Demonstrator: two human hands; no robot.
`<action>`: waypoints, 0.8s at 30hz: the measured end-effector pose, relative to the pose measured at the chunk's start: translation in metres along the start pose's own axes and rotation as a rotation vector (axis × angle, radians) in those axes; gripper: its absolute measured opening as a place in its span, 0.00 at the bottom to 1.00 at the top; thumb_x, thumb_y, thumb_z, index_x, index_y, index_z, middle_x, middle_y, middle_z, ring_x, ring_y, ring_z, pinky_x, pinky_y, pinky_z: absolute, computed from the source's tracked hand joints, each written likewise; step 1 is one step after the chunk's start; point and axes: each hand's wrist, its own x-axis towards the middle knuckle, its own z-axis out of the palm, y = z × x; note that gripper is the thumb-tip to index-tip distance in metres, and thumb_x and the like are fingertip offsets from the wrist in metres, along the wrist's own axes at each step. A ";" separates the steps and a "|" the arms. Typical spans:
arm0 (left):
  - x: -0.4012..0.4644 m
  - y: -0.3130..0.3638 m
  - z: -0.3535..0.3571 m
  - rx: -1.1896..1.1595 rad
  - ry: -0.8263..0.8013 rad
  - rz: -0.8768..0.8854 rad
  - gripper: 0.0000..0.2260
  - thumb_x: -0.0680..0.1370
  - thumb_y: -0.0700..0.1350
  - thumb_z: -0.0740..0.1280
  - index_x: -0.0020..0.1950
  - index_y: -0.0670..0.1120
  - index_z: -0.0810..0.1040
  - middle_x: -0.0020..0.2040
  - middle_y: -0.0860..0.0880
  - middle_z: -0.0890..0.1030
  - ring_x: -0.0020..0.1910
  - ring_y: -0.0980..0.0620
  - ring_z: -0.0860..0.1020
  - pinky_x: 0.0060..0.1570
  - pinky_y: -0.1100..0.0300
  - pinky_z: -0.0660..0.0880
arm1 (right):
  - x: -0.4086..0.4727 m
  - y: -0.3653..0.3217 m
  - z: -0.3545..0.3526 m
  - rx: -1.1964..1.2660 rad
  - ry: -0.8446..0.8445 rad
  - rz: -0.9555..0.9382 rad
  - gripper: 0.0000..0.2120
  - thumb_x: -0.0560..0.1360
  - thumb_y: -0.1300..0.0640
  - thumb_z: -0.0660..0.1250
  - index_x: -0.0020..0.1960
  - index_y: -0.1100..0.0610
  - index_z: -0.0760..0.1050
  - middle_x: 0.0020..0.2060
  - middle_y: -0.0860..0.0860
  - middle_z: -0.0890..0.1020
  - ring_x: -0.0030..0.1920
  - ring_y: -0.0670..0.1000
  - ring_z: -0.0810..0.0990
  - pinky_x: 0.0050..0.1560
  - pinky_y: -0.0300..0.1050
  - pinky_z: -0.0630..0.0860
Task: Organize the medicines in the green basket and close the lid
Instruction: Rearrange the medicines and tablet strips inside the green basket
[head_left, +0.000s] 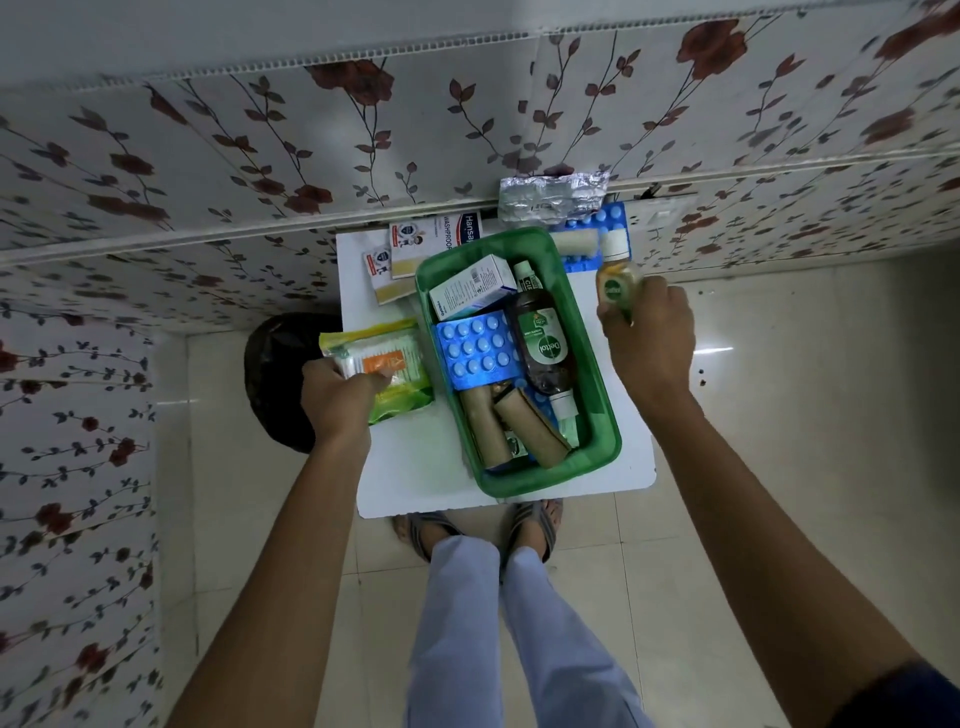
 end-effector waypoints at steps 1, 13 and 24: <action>-0.006 0.004 -0.006 -0.021 0.034 0.042 0.18 0.65 0.40 0.75 0.49 0.40 0.71 0.50 0.43 0.78 0.49 0.43 0.78 0.47 0.51 0.75 | -0.006 0.000 -0.006 0.031 0.030 -0.028 0.16 0.74 0.57 0.65 0.55 0.67 0.70 0.53 0.65 0.75 0.52 0.63 0.72 0.45 0.43 0.61; -0.080 0.112 -0.001 0.528 -0.473 0.708 0.23 0.69 0.40 0.72 0.64 0.46 0.74 0.58 0.43 0.80 0.55 0.45 0.78 0.58 0.52 0.73 | -0.044 -0.025 -0.052 0.305 -0.023 -0.175 0.18 0.75 0.53 0.66 0.61 0.59 0.69 0.52 0.56 0.78 0.50 0.56 0.76 0.48 0.52 0.75; -0.068 0.083 0.063 0.748 -0.349 0.980 0.14 0.74 0.37 0.66 0.59 0.41 0.76 0.51 0.36 0.79 0.56 0.40 0.73 0.50 0.51 0.70 | -0.069 -0.018 -0.056 0.285 -0.143 -0.174 0.19 0.74 0.53 0.66 0.62 0.57 0.68 0.52 0.55 0.80 0.50 0.55 0.77 0.48 0.50 0.75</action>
